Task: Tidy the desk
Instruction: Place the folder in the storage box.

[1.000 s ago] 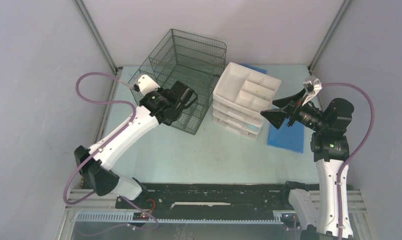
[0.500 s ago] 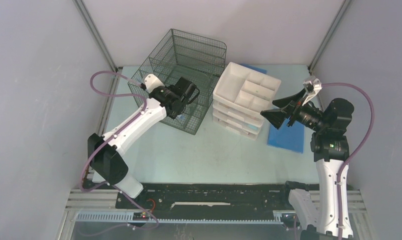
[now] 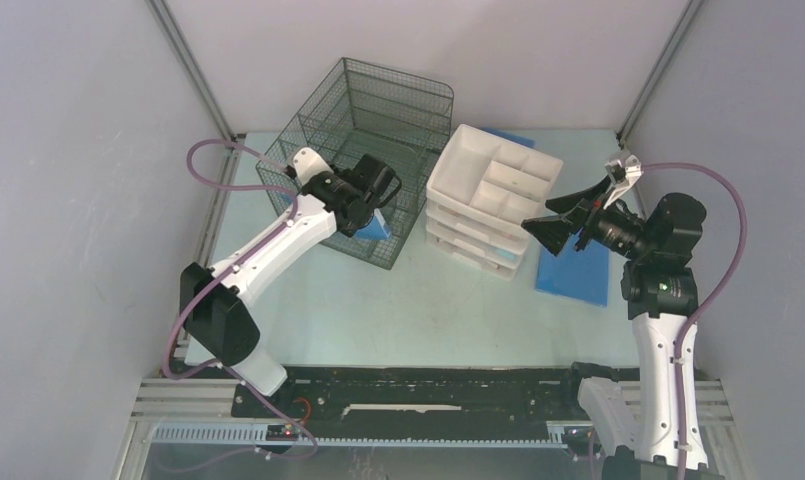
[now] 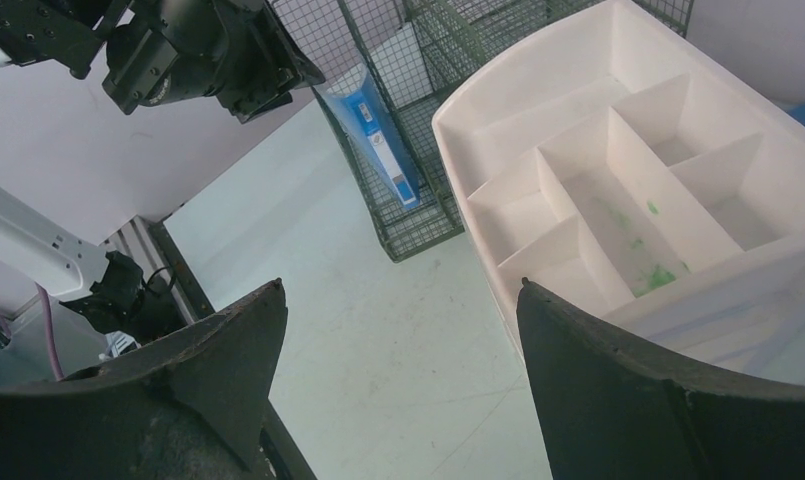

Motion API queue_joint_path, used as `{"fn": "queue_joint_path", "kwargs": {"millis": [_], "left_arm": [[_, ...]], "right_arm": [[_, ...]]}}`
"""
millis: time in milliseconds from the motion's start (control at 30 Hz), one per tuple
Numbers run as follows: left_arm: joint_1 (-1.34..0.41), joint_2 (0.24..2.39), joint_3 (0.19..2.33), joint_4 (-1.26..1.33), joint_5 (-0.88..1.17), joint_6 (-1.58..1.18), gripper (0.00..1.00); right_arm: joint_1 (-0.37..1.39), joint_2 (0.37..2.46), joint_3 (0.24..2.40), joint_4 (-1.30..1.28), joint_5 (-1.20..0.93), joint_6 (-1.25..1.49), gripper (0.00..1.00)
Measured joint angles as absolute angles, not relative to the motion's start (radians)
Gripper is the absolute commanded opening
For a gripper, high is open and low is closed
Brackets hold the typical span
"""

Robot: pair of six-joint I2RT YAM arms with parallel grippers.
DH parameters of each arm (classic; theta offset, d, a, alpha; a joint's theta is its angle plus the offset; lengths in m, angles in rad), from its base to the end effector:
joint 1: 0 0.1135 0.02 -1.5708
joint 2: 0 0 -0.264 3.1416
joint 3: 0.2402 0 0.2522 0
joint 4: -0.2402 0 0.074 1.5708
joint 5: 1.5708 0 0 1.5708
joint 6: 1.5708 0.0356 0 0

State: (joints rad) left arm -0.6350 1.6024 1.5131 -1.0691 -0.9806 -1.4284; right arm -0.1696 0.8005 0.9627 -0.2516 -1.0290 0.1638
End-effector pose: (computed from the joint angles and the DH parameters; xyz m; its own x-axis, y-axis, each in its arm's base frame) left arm 0.2714 -0.1632 0.3293 -0.1661 -0.5619 -0.8104 -0.7213 0.6296 -0.2887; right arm 0.1631 0.0030 0.3935 -0.2098 0.1213 -0.9702 -0.7296 0.6411 0.2379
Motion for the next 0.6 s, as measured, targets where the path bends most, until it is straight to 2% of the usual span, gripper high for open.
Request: {"fn": "queue_joint_path", "kwargs": {"millis": [167, 267, 367, 467, 600], "left_arm": [[-0.636, 1.583, 1.513, -1.042, -0.964, -1.364, 0.63], [-0.639, 1.518, 1.484, -0.941, -0.919, -1.230, 0.66], [-0.646, 1.404, 1.389, -0.773, -0.810, -1.039, 0.71], [-0.657, 1.266, 1.242, -0.582, -0.641, -0.861, 0.71], [-0.681, 1.160, 1.137, -0.461, -0.501, -0.750, 0.71]], "right_arm": [[-0.175, 0.812, 0.963, -0.252, -1.029, 0.160, 0.92], [-0.177, 0.820, 0.963, -0.254, -1.027, 0.157, 0.92], [-0.181, 0.826, 0.963, -0.259, -1.024, 0.153, 0.92], [-0.184, 0.831, 0.963, -0.264, -1.021, 0.149, 0.92], [-0.192, 0.837, 0.963, -0.267, -1.018, 0.142, 0.92]]}}
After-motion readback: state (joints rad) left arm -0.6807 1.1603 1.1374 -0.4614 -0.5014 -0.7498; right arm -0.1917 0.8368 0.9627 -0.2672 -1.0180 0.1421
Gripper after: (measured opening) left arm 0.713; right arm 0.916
